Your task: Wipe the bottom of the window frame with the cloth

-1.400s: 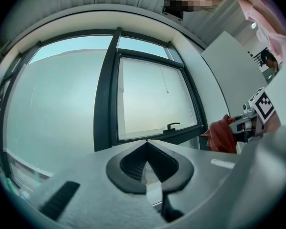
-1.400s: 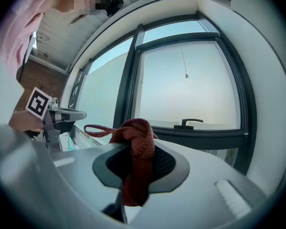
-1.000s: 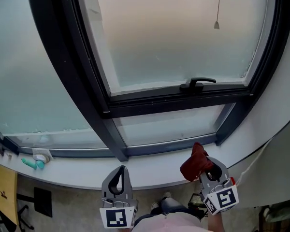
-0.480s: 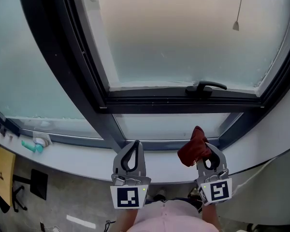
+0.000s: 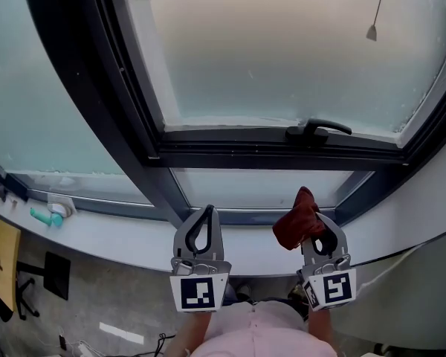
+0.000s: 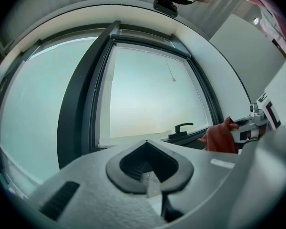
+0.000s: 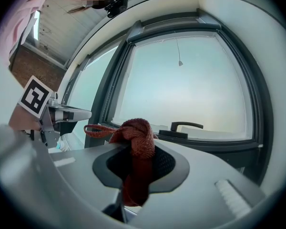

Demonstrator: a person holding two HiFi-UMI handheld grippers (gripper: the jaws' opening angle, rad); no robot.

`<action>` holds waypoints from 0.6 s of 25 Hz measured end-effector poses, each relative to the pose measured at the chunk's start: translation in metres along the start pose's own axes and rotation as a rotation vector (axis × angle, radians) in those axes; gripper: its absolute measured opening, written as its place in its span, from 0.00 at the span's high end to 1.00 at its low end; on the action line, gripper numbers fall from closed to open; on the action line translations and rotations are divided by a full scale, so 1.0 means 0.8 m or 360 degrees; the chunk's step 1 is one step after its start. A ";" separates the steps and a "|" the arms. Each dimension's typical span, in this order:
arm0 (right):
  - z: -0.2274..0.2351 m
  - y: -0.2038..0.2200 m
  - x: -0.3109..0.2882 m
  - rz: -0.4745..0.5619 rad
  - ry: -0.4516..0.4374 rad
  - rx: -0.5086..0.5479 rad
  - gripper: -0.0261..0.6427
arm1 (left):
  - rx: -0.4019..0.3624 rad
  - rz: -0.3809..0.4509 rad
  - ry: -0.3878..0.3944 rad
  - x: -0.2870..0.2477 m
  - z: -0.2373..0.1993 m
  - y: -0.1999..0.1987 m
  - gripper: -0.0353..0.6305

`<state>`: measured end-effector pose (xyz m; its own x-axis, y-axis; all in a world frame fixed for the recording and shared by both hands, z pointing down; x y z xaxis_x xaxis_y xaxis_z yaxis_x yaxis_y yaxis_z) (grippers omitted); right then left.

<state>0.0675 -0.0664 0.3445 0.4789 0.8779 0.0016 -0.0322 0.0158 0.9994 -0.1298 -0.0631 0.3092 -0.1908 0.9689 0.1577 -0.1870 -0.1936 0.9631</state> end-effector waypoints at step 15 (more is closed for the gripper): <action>-0.079 -0.024 -0.086 0.0034 -0.0104 -0.0004 0.86 | 0.0058 -0.0009 0.0140 -0.006 -0.057 0.004 0.96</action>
<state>-0.0200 -0.0968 0.3227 0.5342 0.8450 0.0251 -0.0450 -0.0013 0.9990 -0.1735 -0.0755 0.3015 -0.2740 0.9524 0.1338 -0.1534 -0.1806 0.9715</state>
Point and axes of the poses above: the fingertips, and each gripper's own axes: x backward along the fingers, z to its right, y out of its underside, the point moved 1 cm from there along x, backward along the fingers, and after that the axes turned 11 degrees about -x, right-handed, at the moved point
